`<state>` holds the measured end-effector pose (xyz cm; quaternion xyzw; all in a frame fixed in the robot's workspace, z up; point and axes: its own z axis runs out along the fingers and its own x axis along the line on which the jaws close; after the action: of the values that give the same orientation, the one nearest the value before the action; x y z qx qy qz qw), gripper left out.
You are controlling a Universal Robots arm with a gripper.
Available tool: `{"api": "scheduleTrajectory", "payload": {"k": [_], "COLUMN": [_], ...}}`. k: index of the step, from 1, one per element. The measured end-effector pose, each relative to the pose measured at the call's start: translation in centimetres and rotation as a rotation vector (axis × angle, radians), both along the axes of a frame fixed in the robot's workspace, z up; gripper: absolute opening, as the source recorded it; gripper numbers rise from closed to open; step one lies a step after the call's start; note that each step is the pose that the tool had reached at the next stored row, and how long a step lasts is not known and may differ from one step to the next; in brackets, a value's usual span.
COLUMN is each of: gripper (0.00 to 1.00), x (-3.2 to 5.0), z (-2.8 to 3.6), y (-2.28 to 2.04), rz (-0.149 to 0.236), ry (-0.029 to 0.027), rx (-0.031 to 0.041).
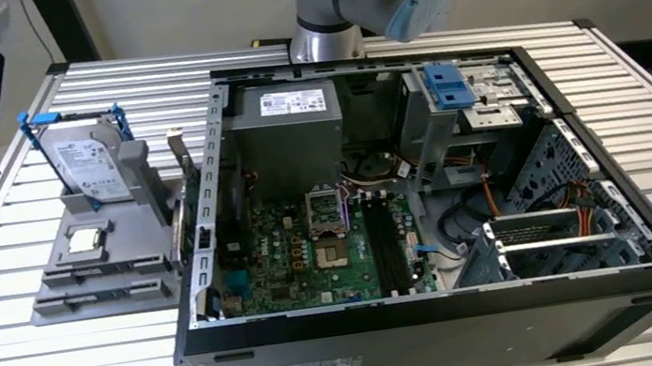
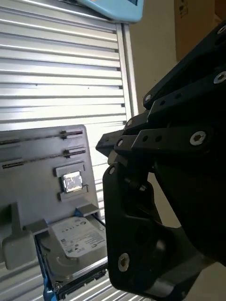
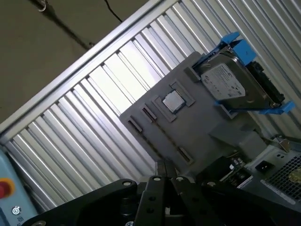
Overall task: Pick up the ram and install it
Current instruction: 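Pick up the ram and move it above insertion slot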
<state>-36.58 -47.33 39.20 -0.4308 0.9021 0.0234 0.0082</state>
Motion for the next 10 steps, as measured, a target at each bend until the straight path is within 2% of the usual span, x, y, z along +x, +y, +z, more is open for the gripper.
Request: {"api": "scheduleTrajectory", "payload": {"k": [10], "gripper": [0.00], "x": [0.00], "z": [-0.01], "y": [0.00], "rz": [0.183], "ry": [-0.0113], "rx": [0.0000]}}
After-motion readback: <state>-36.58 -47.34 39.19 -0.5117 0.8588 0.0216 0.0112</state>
